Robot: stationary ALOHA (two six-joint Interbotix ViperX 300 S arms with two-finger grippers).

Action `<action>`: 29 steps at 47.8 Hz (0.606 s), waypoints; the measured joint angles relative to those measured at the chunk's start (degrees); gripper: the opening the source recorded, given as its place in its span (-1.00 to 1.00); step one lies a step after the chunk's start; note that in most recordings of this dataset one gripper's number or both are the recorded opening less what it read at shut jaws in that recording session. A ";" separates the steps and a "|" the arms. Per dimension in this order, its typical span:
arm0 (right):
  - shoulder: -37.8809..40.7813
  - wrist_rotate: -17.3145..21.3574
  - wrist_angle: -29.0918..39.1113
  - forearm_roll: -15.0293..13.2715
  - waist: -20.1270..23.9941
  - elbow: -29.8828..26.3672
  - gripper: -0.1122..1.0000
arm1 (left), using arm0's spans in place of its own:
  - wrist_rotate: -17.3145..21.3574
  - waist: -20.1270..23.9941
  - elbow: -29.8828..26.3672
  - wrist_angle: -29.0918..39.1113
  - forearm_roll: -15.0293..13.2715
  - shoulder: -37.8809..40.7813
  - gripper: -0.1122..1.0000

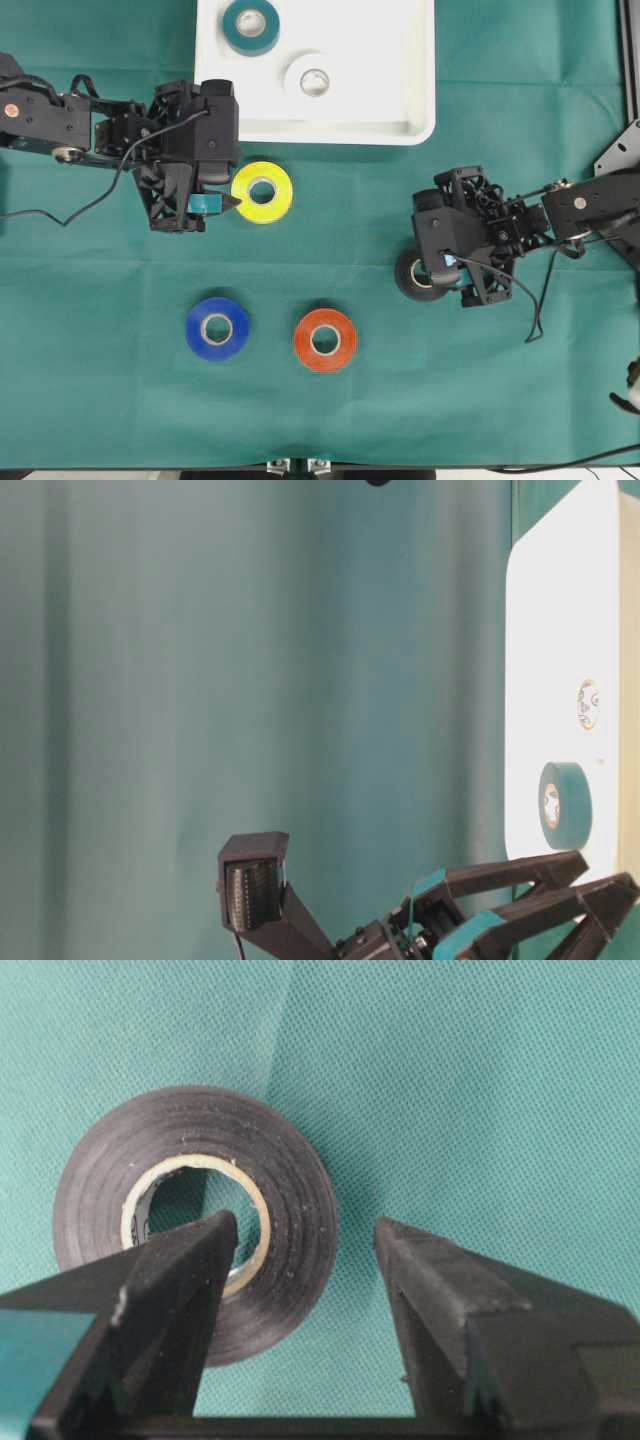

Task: Put the tape alternately from left to right into the white case.
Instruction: 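Move the right gripper down into the black tape roll's hole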

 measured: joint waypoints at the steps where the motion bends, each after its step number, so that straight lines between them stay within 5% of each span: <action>1: 0.09 0.00 -0.09 0.00 -0.09 0.00 0.40 | 0.00 0.00 0.00 0.00 -0.09 0.00 0.86; 13: 0.35 0.00 -0.70 0.00 0.00 0.00 0.31 | 0.00 -0.09 0.00 0.09 -0.09 0.00 0.86; 22: 0.35 -0.09 -0.70 -0.09 0.09 -0.35 -0.38 | 0.00 -0.09 0.00 0.00 0.00 0.00 0.86; 29: 0.35 0.00 -0.70 -0.09 0.00 -0.70 -0.39 | -0.09 -0.09 0.00 0.09 -0.09 0.00 0.86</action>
